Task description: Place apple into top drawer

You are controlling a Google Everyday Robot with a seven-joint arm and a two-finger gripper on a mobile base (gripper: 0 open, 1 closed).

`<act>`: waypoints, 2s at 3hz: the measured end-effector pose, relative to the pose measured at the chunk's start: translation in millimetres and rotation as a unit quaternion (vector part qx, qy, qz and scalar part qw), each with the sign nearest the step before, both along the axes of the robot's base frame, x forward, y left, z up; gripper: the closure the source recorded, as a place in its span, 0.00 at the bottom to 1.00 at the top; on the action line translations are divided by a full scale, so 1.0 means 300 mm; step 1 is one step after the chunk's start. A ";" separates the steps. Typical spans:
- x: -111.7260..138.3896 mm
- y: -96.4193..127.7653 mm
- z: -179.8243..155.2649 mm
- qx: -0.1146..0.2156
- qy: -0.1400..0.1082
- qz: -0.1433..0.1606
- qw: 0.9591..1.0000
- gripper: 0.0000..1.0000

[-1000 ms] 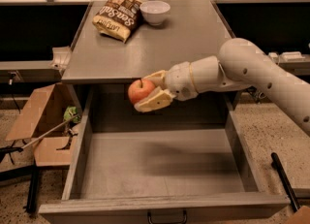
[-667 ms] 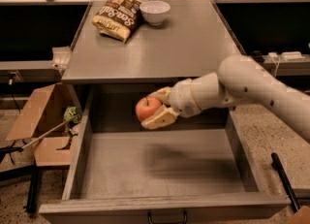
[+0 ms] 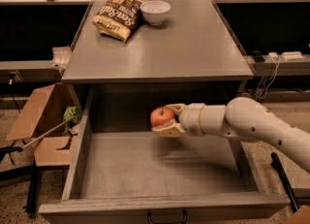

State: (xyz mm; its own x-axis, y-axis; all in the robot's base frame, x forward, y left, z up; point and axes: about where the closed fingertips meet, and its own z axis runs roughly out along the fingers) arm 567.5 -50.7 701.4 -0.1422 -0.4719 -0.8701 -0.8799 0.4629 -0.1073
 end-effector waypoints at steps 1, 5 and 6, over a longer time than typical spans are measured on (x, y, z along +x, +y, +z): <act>0.059 -0.021 0.022 0.002 -0.022 -0.031 0.999 1.00; 0.153 0.008 -0.189 0.036 0.005 -0.080 0.996 1.00; 0.156 0.010 -0.198 0.037 0.007 -0.080 0.996 0.77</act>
Offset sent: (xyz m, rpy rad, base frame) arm 0.0178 -0.0062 0.0065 0.0039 -0.0446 -0.0628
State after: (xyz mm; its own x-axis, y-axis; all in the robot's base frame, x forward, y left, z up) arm 614.2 -47.7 641.9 -0.2225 -0.3770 -0.8991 -0.7950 0.6040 -0.0565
